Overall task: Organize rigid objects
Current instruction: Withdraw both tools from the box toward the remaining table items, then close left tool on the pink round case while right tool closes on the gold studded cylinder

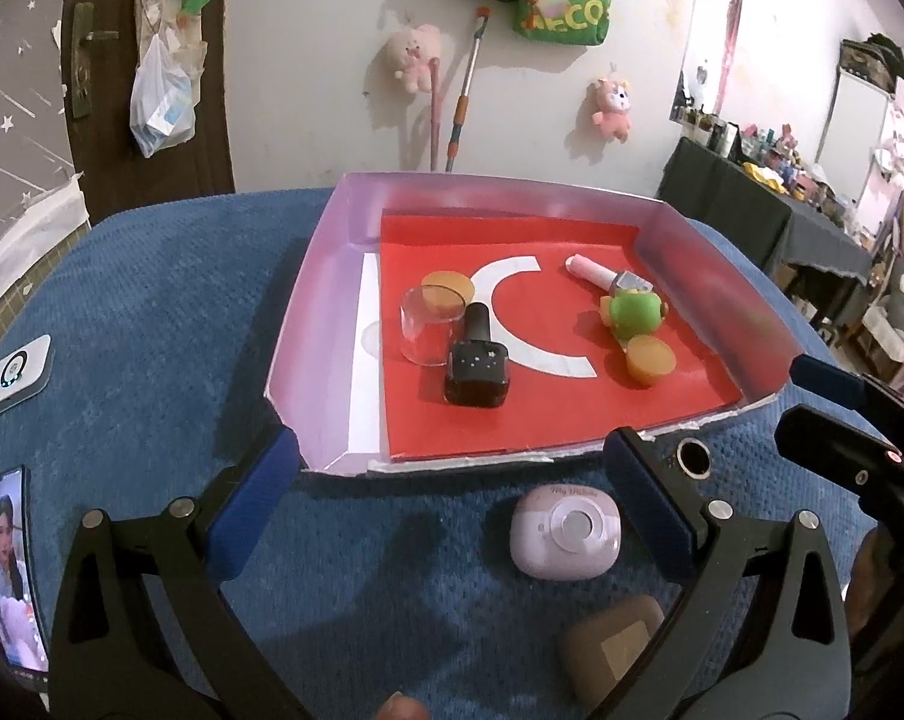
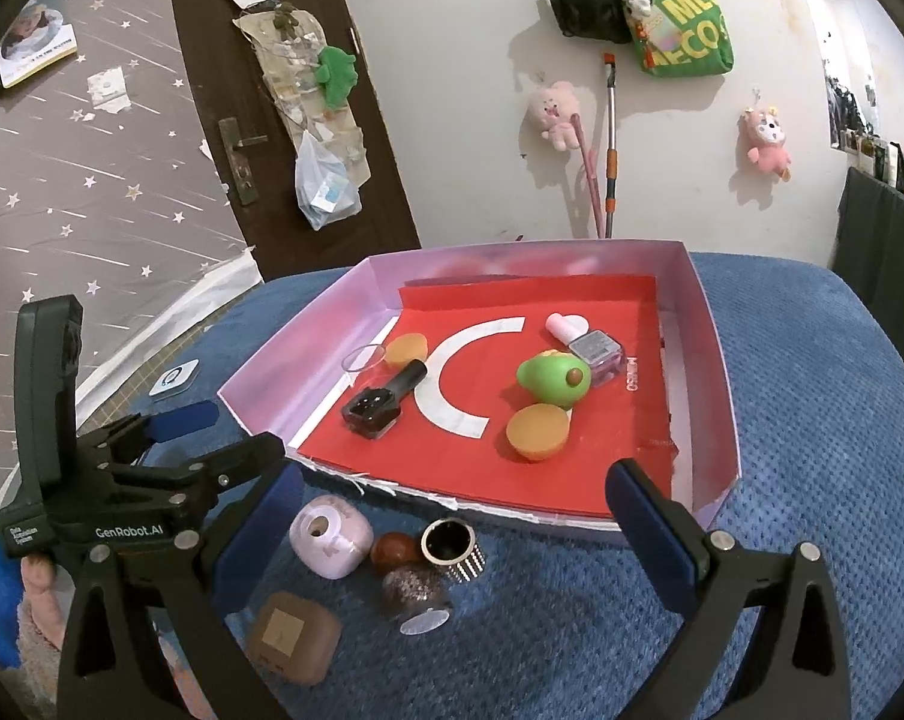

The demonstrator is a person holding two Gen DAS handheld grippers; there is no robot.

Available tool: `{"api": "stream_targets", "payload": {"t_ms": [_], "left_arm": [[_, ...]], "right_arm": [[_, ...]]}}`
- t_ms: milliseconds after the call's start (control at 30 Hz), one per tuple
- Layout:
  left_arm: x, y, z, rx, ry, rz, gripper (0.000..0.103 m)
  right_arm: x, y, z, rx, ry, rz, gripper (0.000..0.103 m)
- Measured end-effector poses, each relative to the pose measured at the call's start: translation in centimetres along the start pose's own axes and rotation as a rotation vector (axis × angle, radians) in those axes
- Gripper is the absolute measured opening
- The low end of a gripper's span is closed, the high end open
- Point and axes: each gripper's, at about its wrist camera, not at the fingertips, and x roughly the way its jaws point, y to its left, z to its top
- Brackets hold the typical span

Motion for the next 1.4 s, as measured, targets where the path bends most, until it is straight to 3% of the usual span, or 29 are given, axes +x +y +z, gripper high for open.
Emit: {"api": "stream_targets", "payload": {"t_ms": [567, 1067, 1400], "left_arm": [[-0.6, -1.2, -1.6, 0.039, 0.04, -0.025, 0.103], [0.1, -1.0, -3.3, 0.036, 0.1, 0.003, 0.103], [-0.7, -1.9, -4.4, 0.073, 0.09, -0.028, 0.103]], "right_arm": [[-0.7, 0.1, -1.4, 0.011, 0.02, 0.008, 0.103], [-0.1, -0.2, -2.5, 0.022, 0.063, 0.01, 0.103], [1.0, -0.4, -3.0, 0.035, 0.103, 0.009, 0.081]]}}
